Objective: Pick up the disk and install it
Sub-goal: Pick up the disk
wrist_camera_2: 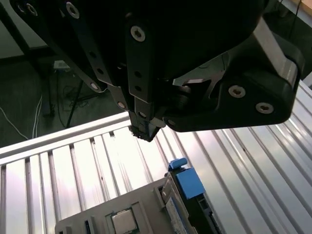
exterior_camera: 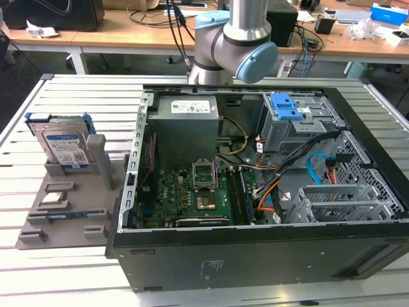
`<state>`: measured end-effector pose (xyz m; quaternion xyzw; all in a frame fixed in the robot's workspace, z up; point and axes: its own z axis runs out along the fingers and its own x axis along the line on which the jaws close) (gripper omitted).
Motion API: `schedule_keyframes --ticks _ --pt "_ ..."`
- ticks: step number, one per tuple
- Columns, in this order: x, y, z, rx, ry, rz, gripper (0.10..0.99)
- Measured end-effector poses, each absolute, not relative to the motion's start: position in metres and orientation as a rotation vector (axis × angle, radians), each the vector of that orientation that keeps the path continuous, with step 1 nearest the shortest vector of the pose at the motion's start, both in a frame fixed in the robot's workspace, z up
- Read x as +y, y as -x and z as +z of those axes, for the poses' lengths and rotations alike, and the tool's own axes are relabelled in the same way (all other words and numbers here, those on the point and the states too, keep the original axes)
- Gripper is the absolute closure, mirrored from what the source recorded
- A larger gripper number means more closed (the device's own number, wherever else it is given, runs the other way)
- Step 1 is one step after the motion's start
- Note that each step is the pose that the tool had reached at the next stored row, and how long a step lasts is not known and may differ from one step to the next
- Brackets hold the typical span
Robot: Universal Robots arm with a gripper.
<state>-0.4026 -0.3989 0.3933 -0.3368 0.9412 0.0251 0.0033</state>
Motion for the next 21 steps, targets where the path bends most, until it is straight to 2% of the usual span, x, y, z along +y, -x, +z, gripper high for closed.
schedule_keyframes --ticks 21 --pt "-0.3988 0.4026 0.3933 2.766 1.489 0.080 0.980"
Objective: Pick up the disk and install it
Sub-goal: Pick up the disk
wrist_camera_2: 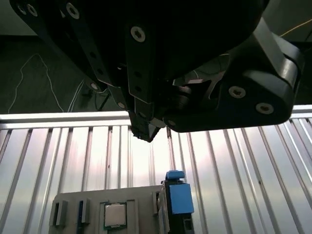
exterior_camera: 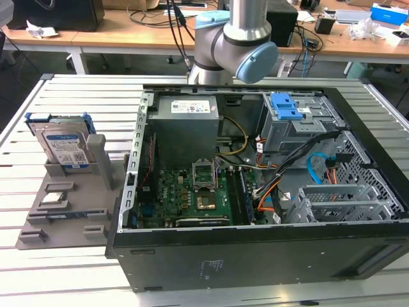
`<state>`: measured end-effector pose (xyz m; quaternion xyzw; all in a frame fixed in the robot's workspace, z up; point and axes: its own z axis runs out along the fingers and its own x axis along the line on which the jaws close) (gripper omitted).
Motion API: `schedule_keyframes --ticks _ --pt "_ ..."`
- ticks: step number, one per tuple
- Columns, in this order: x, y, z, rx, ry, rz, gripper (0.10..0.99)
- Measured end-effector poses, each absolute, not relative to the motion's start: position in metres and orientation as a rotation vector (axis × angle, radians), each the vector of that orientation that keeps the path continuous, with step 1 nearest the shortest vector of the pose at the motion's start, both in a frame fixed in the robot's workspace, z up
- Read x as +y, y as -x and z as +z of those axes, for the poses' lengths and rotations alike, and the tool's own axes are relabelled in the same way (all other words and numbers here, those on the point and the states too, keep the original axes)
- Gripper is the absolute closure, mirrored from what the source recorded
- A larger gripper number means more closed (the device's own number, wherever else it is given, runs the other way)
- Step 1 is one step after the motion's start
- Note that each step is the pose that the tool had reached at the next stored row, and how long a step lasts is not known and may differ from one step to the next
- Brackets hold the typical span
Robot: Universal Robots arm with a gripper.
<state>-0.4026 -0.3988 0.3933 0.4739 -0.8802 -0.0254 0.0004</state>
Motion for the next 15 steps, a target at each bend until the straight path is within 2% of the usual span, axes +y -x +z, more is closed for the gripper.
schedule_keyframes --ticks 15 --pt "-0.3989 0.4026 0.3933 -2.558 -1.810 -0.079 0.980"
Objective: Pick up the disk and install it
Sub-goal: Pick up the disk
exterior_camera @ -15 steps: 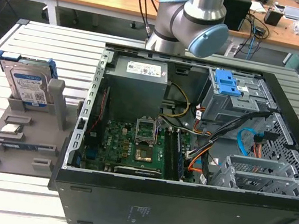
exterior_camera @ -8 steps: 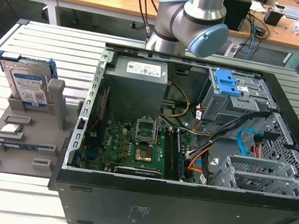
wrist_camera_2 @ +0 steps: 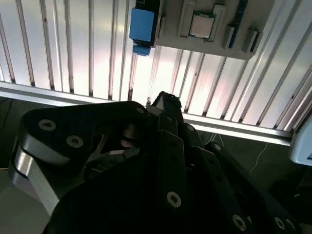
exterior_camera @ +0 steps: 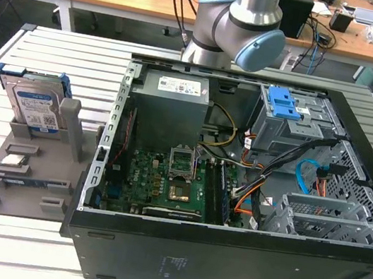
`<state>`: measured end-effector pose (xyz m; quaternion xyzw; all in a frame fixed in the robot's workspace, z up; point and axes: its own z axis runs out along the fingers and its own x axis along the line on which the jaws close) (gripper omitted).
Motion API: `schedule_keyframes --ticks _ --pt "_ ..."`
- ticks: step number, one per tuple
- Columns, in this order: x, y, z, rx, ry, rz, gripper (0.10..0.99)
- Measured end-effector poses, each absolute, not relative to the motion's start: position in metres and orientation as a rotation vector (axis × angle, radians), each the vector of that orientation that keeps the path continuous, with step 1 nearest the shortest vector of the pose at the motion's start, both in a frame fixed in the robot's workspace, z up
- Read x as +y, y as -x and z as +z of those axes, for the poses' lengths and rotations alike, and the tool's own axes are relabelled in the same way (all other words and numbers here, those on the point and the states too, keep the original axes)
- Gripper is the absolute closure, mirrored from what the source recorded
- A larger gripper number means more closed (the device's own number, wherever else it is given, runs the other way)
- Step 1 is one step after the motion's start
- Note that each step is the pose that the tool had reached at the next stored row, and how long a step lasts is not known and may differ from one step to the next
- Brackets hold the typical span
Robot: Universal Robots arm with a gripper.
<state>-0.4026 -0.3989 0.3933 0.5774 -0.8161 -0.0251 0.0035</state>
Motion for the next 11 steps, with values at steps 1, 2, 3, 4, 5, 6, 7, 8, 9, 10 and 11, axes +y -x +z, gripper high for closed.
schedule_keyframes --ticks 1,2,3,4,5,6,7,8,9,10,11 --pt "-0.3989 0.4026 0.3933 -2.546 -1.826 -0.079 0.980" --pt "-0.3989 0.4026 0.3933 -2.535 -1.841 -0.079 0.980" --pt "-0.3989 0.4026 0.3933 -2.520 -1.861 -0.078 0.980" --pt "-0.3989 0.4026 0.3933 -2.501 -1.885 -0.078 0.980" --pt "-0.3989 0.4026 0.3933 -2.487 -1.903 -0.078 0.980" --pt "-0.3988 0.4026 0.3933 -2.474 -1.920 -0.078 0.980" --pt "-0.3989 0.4026 0.3933 -2.450 -1.950 -0.078 0.980" --pt "-0.3989 0.4026 0.3933 -2.431 -1.972 -0.078 0.980" --pt "-0.3989 0.4026 0.3933 -2.415 -1.991 -0.078 0.980" --pt "-0.3988 0.4026 0.3933 -2.406 -2.002 -0.078 0.980" --pt "-0.3989 0.4026 0.3933 -2.394 -2.015 -0.077 0.980"
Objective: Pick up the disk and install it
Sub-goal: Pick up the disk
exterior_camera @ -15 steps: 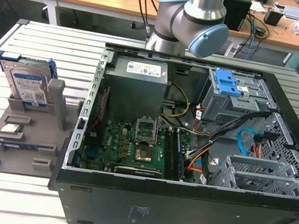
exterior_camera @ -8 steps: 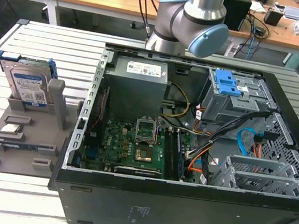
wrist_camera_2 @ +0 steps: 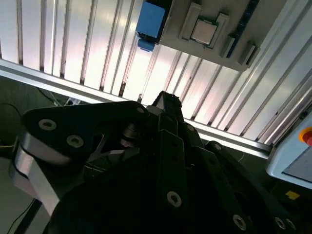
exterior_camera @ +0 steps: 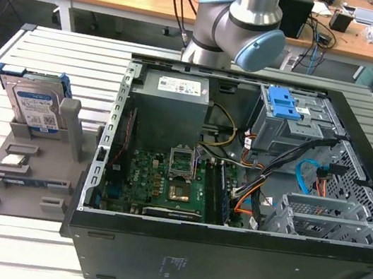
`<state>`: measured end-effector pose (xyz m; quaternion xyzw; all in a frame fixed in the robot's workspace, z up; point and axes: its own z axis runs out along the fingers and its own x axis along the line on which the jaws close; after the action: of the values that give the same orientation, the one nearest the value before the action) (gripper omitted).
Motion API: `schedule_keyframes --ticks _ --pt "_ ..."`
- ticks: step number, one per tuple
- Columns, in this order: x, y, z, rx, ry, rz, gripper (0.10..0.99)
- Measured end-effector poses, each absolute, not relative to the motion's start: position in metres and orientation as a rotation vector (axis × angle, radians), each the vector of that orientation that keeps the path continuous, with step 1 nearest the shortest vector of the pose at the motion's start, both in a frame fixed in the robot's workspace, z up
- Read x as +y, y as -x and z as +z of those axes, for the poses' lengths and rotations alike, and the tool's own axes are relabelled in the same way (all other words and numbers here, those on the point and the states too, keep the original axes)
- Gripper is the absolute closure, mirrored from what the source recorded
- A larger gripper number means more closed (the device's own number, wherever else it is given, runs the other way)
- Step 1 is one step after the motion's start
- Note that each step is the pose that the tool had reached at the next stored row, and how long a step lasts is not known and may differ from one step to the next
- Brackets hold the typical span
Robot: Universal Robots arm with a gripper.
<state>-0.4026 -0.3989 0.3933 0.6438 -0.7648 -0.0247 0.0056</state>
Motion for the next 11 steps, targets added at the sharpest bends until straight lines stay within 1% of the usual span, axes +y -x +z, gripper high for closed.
schedule_keyframes --ticks 11 --pt "-0.3989 0.4026 0.3932 -2.246 -2.174 -0.076 0.980"
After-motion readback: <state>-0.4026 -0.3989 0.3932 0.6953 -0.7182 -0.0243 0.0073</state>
